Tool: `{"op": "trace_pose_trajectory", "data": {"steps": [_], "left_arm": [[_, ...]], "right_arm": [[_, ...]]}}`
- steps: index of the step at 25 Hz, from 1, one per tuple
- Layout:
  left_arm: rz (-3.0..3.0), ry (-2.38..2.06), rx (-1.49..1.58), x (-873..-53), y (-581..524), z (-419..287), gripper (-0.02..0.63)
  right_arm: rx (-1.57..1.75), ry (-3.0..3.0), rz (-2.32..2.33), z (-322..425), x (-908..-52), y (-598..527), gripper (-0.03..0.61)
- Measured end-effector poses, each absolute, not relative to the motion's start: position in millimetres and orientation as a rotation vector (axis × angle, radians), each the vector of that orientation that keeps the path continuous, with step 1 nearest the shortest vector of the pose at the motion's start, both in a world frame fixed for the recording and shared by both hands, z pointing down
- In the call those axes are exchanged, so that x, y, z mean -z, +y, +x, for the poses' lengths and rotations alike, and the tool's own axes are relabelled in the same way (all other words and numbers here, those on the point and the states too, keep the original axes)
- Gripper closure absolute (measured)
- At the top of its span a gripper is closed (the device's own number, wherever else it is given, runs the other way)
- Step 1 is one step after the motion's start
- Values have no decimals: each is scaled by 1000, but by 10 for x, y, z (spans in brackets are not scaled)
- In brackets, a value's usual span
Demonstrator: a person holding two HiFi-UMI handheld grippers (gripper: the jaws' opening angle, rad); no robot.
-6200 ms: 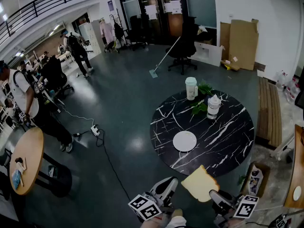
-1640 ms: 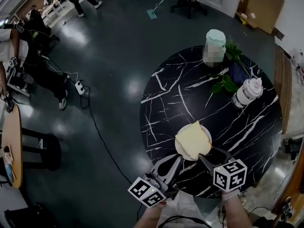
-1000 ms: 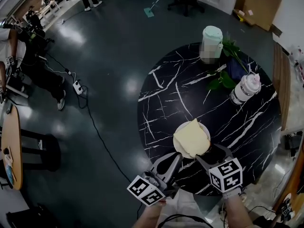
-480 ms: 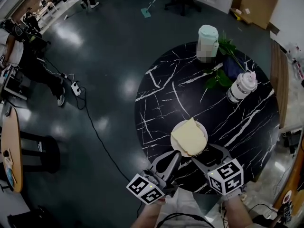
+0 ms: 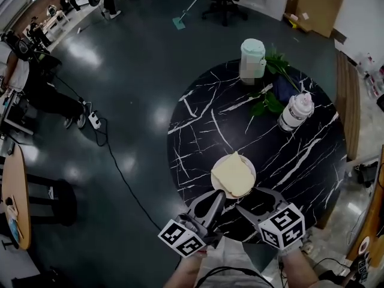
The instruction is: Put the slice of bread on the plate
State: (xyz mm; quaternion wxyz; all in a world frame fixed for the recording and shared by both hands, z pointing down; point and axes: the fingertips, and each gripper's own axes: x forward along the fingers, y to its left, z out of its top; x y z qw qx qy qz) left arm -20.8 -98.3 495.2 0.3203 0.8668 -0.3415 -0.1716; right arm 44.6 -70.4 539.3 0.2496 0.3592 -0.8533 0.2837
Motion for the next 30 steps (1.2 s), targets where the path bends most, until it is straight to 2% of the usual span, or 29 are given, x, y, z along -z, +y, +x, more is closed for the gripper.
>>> {"op": "trace_pose_trajectory", "data": {"steps": [6, 10, 12, 15, 19, 30], "left_arm": [[2309, -891, 414, -4853, -983, -198, 606], [2331, -882, 383, -4761, -944, -199, 606], [2341, -874, 371, -4715, -924, -188, 606], [2360, -853, 352, -4677, -880, -166, 606], [2403, -808, 317, -4600, -801, -113, 606], [2455, -785, 251, -4485, -729, -87, 606]], "right_arm": [[-786, -2391, 974, 391, -5179, -651, 308], [-771, -2449, 947, 295, -5004, -566, 335], [-752, -2472, 938, 249, -4923, -524, 370], [-717, -2477, 953, 224, -4830, -483, 486], [-697, -2493, 975, 203, -4711, -441, 539], [-659, -2507, 1050, 270, -4494, -413, 566]]}}
